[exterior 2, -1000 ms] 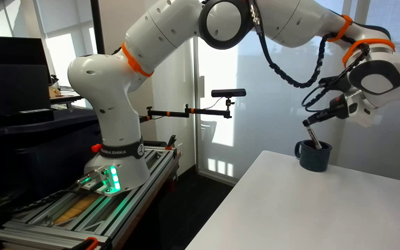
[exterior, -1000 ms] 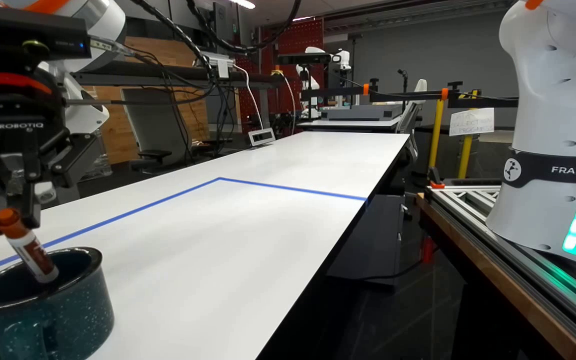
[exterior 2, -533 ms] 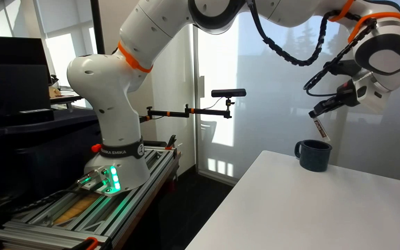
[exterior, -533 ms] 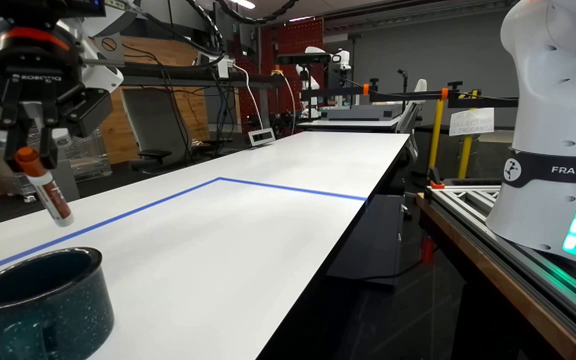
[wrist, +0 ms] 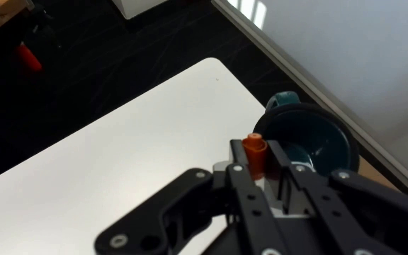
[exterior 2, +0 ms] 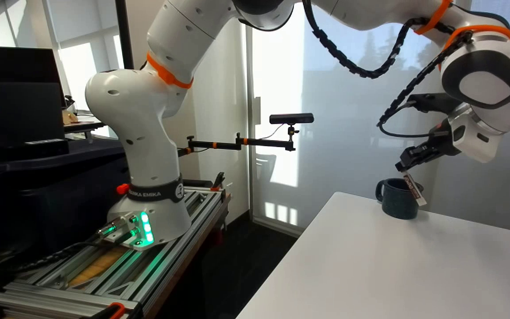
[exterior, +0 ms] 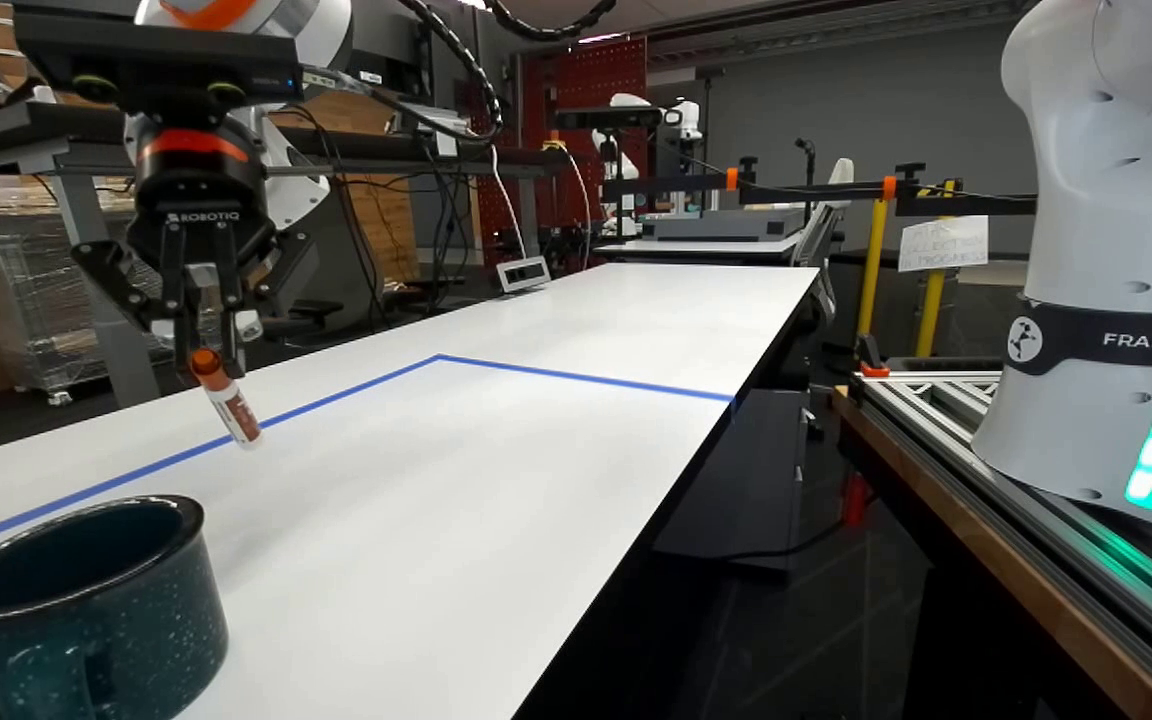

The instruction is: Remove the red marker from the green mug.

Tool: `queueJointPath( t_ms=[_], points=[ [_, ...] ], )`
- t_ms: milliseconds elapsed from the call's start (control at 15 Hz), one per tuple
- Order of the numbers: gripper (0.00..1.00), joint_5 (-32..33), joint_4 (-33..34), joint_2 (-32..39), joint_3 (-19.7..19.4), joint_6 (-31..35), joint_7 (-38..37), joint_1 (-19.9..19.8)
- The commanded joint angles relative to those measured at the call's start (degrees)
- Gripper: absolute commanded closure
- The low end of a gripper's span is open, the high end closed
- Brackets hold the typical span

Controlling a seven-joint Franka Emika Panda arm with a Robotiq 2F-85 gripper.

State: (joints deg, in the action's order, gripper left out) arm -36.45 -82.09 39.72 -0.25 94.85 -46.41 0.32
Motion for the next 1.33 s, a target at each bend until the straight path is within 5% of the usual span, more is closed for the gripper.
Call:
queueJointPath(
  t_ms=[0, 1267],
  points=[
    [0.95, 1.72, -8.28, -4.44, -1.34, 5.52, 3.11, 0.44],
    [0.95, 5.79, -13.89, 2.03, -1.73, 22.57, 16.89, -1.03]
  ],
)
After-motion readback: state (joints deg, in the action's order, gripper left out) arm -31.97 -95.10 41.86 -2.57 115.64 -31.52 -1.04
